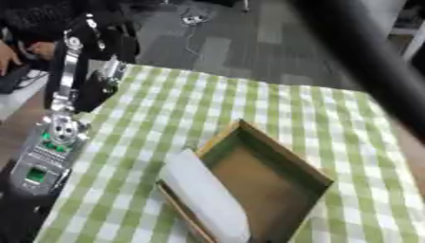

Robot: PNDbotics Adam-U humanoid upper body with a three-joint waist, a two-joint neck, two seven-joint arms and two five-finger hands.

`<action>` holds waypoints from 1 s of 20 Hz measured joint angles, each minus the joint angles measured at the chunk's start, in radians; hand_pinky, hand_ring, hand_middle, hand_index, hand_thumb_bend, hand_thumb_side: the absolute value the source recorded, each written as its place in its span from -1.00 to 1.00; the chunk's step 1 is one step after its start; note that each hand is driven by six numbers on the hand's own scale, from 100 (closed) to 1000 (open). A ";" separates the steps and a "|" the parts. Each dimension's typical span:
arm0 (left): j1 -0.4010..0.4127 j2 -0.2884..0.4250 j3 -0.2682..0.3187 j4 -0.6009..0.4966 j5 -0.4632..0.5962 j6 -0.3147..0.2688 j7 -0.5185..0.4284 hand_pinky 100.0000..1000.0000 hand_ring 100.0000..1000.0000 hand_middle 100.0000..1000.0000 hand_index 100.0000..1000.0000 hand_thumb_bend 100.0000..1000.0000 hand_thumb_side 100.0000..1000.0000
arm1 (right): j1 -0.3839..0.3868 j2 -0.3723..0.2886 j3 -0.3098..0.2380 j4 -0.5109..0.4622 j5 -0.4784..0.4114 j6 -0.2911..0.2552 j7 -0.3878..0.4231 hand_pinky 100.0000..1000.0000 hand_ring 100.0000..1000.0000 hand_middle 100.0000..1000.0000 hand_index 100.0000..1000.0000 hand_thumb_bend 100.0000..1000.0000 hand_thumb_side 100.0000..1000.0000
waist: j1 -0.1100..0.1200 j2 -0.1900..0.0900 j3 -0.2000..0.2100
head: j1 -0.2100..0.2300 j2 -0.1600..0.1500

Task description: Pick up objects on the table and place them in the box.

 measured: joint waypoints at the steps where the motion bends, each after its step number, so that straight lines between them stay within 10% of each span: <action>1: 0.000 0.000 0.000 0.000 0.001 0.000 0.000 -0.25 0.15 0.33 0.42 -0.37 0.58 | 0.000 0.000 0.000 0.000 0.000 0.000 0.000 -0.41 -0.14 -0.11 0.43 -0.79 1.00 | 0.000 0.000 0.000 | 0.000 -0.003; 20: 0.015 0.000 -0.003 0.000 0.002 -0.014 -0.013 -0.25 0.15 0.33 0.43 -0.40 0.60 | -0.001 0.000 0.006 0.000 0.000 0.007 0.012 -0.42 -0.14 -0.11 0.43 -0.80 1.00 | 0.003 0.007 -0.005 | 0.000 -0.035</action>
